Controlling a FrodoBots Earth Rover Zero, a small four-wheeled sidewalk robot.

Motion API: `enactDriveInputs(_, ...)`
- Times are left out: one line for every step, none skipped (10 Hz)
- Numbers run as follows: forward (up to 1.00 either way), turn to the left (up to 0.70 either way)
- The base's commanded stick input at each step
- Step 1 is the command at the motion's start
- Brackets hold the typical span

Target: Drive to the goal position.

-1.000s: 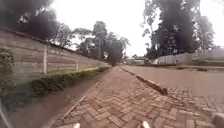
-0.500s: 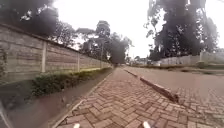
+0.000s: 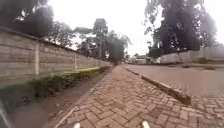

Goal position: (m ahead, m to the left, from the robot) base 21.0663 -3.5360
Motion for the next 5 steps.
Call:
enactDriveInputs(0.70,-0.22)
enactDriveInputs(0.70,-0.03)
enactDriveInputs(0.70,0.00)
enactDriveInputs(0.70,0.00)
enactDriveInputs(0.70,0.00)
